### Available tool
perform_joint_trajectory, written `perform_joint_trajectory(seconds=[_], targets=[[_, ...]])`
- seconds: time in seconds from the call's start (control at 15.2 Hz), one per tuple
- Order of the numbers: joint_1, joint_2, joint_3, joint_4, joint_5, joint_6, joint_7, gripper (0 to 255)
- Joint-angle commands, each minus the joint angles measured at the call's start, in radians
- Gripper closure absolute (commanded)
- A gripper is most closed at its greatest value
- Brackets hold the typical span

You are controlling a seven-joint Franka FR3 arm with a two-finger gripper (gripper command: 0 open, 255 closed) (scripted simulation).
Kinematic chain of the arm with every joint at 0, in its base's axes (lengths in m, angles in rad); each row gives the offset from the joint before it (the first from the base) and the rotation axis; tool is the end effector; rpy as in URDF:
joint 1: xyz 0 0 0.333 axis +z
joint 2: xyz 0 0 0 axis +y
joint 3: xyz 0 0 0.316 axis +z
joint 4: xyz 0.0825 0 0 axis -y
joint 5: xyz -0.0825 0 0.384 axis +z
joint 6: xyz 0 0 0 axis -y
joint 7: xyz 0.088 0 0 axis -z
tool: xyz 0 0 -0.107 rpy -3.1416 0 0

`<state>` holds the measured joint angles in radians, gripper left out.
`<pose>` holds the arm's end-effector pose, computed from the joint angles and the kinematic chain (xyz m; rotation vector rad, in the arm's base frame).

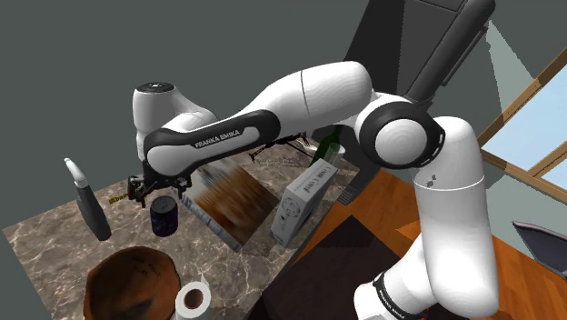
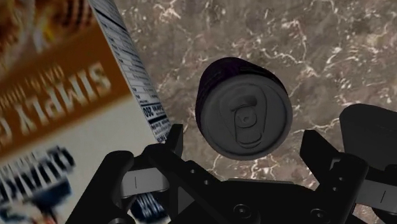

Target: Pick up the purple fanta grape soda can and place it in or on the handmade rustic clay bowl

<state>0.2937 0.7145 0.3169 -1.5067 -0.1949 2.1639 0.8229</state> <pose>0.6055 0.3694 0.2574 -3.1067 0.2682 0.0693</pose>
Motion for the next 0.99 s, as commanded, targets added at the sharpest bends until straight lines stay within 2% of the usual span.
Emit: perform_joint_trajectory(seconds=[0.0,0.73,0.79,0.92], targets=[[0.002,0.017,-0.004,-0.003,-0.005,0.020,0.002,0],[0.006,0.037,-0.008,-0.006,-0.010,0.042,0.005,0],[0.006,0.036,-0.008,-0.006,-0.010,0.042,0.005,255],[0.006,0.037,-0.008,-0.006,-0.010,0.043,0.005,255]])
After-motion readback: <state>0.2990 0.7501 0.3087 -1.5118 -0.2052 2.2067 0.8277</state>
